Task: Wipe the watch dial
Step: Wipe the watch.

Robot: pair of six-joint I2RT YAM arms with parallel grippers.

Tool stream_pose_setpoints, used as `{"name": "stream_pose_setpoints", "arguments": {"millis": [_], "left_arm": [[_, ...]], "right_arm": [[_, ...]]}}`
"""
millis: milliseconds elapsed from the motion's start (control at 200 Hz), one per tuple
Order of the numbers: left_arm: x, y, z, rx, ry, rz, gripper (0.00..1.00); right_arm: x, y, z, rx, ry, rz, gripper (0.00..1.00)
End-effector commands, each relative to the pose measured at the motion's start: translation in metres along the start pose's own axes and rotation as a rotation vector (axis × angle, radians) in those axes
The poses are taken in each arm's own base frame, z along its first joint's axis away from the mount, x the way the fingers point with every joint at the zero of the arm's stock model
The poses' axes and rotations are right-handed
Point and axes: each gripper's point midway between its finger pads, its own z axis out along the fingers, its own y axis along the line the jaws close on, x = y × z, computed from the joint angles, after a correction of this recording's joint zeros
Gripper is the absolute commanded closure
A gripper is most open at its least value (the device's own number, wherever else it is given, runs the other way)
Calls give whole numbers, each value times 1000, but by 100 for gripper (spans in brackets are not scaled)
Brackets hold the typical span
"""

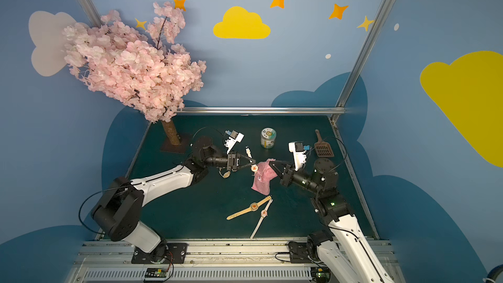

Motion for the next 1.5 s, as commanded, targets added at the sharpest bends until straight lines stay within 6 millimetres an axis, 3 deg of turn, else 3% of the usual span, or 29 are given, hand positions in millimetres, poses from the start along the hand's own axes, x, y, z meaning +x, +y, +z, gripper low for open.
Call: {"name": "stream_pose_setpoints", "arguments": {"millis": [0, 270, 606, 786, 891, 1191, 1372, 1497], "left_arm": [[-9, -11, 3, 11, -20, 43, 97], [-6, -16, 7, 10, -25, 47, 97], [-5, -24, 7, 14, -30, 56, 97], [-6, -27, 6, 17, -33, 63, 97], [-5, -29, 5, 19, -34, 66, 97], [-4, -27, 2, -2, -36, 74, 97], [-5, -22, -3, -24, -51, 70, 97], [-6, -20, -6, -32, -56, 68, 97]], "right_arm": [[-2, 16, 8, -72, -24, -41, 100], [21, 13, 30, -57, 46, -32, 100], [48, -20, 46, 100, 113, 11, 100], [65, -52, 46, 264, 167, 59, 100], [71, -59, 47, 291, 179, 80, 100], [75, -55, 41, 288, 200, 91, 100], [72, -41, 22, 268, 193, 59, 100], [60, -32, 6, 273, 143, 23, 100]]}}
